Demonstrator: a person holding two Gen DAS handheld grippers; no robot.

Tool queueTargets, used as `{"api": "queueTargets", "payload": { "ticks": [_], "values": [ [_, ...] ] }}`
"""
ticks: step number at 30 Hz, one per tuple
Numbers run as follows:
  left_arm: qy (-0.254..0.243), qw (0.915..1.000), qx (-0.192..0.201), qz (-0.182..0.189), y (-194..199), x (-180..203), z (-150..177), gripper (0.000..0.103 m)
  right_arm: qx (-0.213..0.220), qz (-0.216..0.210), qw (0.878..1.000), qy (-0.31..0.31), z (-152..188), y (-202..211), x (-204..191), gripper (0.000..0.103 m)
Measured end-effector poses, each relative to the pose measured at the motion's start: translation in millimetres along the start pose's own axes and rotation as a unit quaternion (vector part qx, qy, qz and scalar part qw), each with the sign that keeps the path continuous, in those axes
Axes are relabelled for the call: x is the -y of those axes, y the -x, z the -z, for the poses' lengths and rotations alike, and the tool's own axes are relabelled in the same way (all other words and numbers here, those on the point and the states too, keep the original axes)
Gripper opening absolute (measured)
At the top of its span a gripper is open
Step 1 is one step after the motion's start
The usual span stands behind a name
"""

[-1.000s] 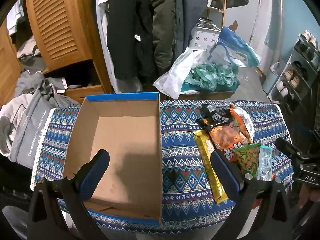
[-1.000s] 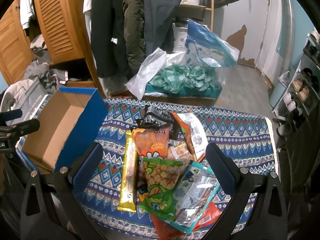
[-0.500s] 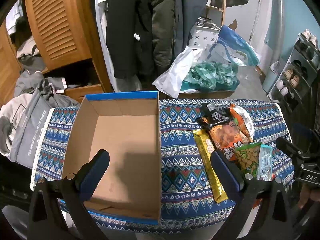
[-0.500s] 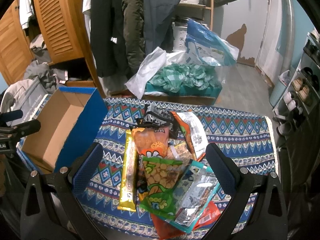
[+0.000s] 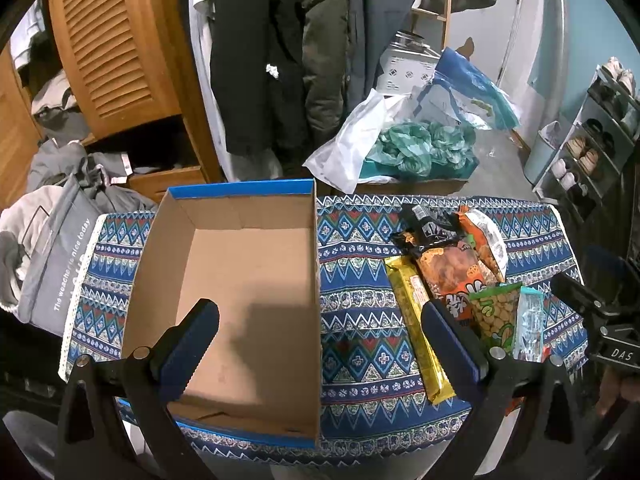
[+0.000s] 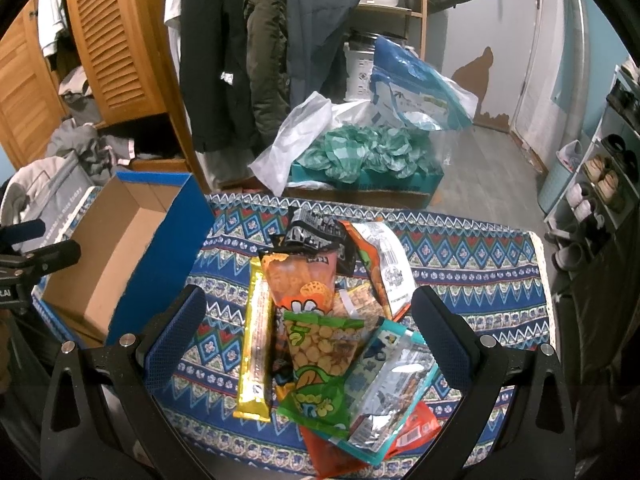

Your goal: Organize snacks

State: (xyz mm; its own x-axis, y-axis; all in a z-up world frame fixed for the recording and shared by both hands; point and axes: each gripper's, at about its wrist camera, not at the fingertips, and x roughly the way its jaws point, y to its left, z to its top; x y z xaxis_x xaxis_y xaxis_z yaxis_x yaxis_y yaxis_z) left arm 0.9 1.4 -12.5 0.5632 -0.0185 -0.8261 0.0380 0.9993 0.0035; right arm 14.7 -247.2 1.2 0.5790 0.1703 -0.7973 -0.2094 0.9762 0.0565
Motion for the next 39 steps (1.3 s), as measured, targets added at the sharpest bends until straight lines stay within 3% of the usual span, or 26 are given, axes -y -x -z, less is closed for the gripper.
{"api": "queueTargets", "payload": {
  "ticks": [13,18,39],
  "values": [
    [0.004,0.9999,-0.014,0.003,-8.8,0.1,2.7,0.102,-0.008,0.012,1.000,0.001,-3.2,-1.2,4.8,0.100],
    [0.002,0.9993,-0.038,-0.007,-27.7,9.8,5.7,0.102,-0.024,0.021,1.000,-0.001,-1.0,-9.9,11.0,0.100],
    [-0.003,0.9906,-0.136,0.008,-100.6,58.4,32.4,0.102,-0.165,0.043,0.985,0.013,46.6,-97.9,17.1,0.100]
  ]
}}
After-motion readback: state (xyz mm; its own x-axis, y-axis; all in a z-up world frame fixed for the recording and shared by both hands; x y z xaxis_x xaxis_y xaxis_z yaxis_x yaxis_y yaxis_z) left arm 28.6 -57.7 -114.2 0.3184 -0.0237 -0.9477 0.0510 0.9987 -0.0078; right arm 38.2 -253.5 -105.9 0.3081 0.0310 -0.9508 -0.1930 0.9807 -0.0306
